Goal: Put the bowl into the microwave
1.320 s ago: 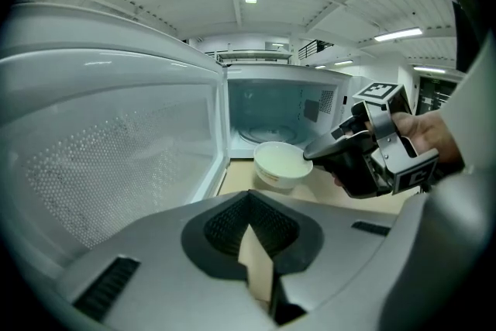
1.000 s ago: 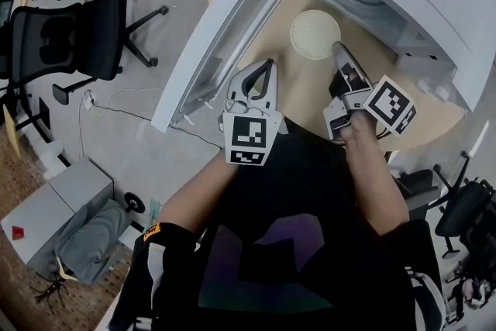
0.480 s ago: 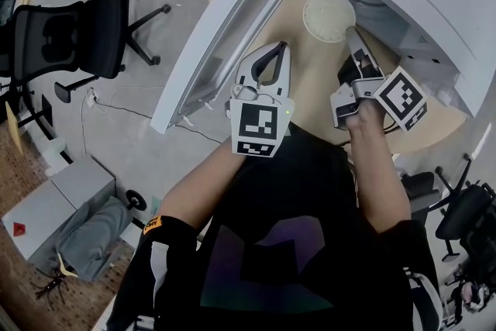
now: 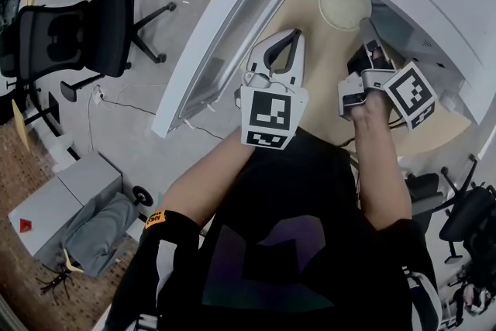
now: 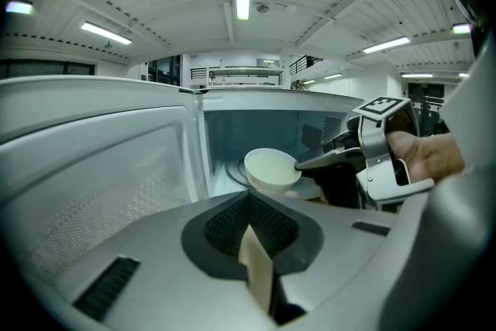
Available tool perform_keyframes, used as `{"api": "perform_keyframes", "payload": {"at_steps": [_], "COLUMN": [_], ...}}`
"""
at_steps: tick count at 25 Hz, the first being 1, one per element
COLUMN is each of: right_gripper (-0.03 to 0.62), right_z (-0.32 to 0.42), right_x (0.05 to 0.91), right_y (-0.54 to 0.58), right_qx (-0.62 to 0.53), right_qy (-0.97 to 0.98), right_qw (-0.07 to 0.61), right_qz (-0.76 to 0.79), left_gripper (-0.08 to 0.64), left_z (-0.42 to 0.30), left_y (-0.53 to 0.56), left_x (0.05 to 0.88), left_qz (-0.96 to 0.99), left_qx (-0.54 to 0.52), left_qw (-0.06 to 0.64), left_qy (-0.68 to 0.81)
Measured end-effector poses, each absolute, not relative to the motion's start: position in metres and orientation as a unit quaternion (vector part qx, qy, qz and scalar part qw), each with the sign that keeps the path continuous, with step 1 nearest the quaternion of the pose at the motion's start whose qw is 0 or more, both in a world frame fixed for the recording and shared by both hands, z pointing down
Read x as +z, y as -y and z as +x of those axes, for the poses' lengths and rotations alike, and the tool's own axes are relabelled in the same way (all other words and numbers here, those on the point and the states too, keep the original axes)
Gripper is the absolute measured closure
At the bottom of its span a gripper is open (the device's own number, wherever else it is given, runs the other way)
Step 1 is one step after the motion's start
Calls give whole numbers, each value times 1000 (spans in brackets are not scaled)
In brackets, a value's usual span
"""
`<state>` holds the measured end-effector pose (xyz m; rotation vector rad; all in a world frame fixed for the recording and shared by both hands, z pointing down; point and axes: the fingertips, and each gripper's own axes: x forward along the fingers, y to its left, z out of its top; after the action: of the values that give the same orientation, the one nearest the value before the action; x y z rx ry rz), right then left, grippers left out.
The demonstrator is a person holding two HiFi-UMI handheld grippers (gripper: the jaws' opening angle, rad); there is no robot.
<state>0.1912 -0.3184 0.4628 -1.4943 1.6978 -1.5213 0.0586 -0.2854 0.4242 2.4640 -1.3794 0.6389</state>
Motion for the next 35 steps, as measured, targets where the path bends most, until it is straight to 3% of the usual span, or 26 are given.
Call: {"api": "perform_keyframes", "payload": {"at_steps": [19,35], "right_gripper": [546,546], "right_z": [232,243], "right_x": [473,495], "right_y": [359,362], "right_qx": [-531,-532], "right_qy": [-549,-510], "right_qw": [280,289], "right_qz": [-582,-611], "left_gripper": [515,515], "left_z": [69,71], "left_y": [312,314], "left_x": [415,415], "left_qz": [840,845], "left_qx": [238,256], "left_qw": [131,134], "left_qy": [470,451]}}
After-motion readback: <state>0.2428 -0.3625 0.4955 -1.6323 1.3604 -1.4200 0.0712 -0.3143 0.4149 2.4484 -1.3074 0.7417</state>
